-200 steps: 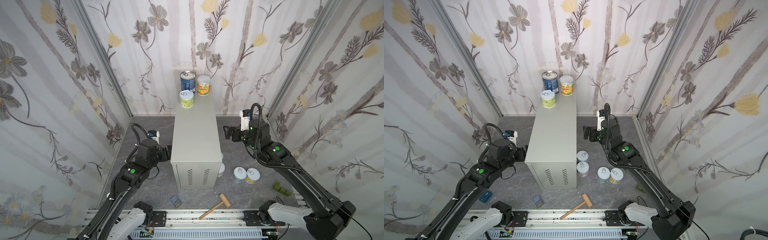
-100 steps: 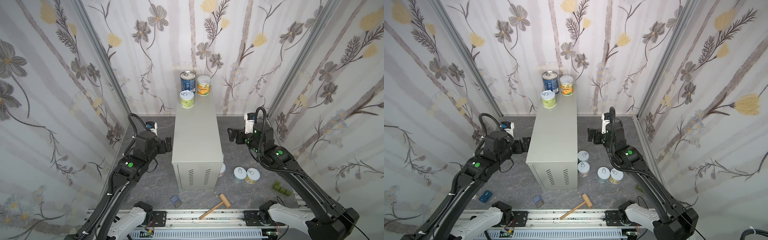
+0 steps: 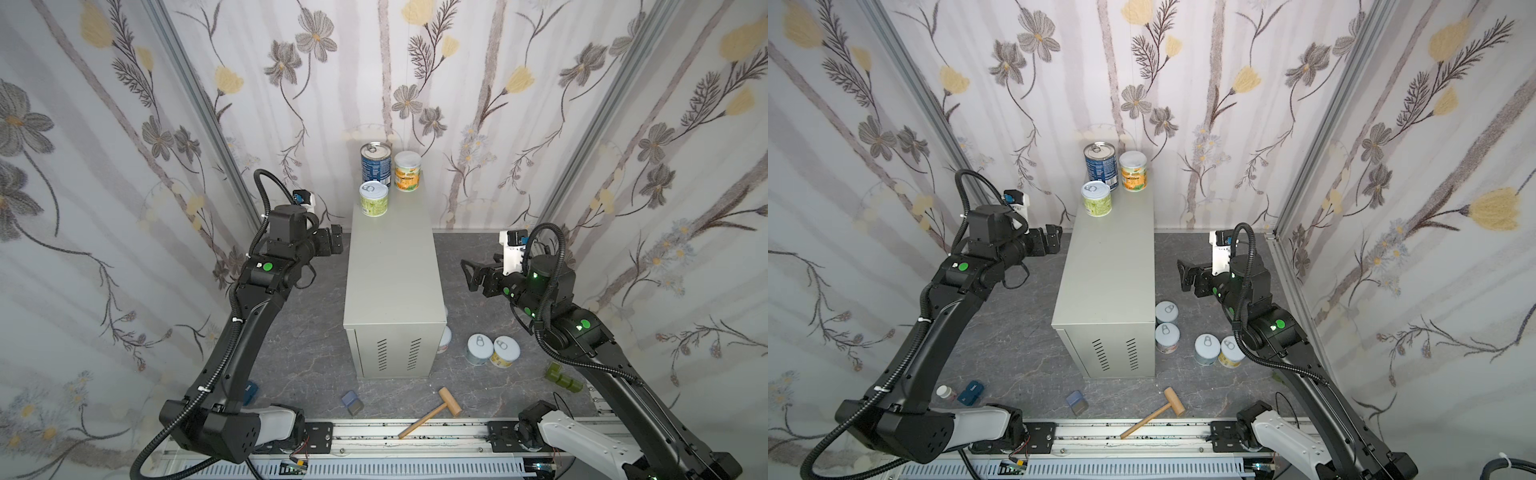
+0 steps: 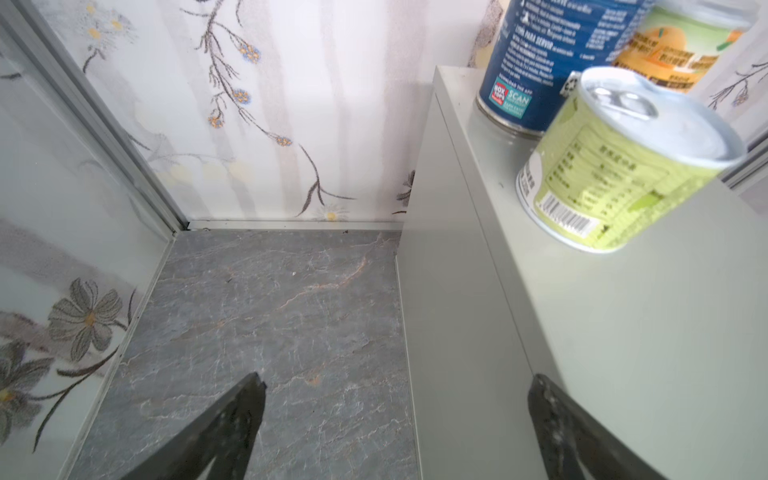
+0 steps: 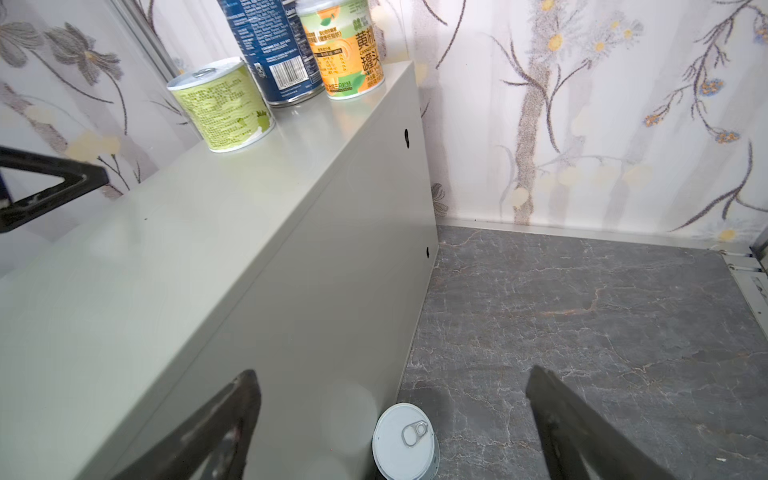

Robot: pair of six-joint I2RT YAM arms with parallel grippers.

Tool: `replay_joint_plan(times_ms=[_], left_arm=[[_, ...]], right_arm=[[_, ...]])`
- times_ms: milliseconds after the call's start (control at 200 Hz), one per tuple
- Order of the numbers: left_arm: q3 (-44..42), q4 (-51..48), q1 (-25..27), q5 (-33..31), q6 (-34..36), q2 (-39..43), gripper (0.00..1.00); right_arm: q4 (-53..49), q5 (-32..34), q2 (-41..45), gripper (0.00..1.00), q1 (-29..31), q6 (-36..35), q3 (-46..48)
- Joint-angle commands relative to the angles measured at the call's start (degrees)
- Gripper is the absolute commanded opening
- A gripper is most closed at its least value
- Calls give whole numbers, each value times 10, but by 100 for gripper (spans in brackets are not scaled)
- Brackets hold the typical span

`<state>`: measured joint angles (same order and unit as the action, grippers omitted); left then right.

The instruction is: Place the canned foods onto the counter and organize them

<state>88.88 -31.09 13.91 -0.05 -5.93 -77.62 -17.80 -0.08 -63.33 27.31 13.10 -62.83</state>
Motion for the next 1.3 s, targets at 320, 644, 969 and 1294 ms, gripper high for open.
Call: replay_joint_plan(times_ms=[320,644,969,1294], left_arm=[[129,31,-16,89,4,-122,100],[158,37,-19,122,-12,-157,100],[172,39,-18,137,-17,-172,100],[179,37,-16,143,-14,-176,100]], right_arm=[[17,-56,35,100,2,-19,9],[15,-56,40,100,2,-26,11],[20,-58,43,100,1,-24,20],[22,-60,44,100,2,-22,26]])
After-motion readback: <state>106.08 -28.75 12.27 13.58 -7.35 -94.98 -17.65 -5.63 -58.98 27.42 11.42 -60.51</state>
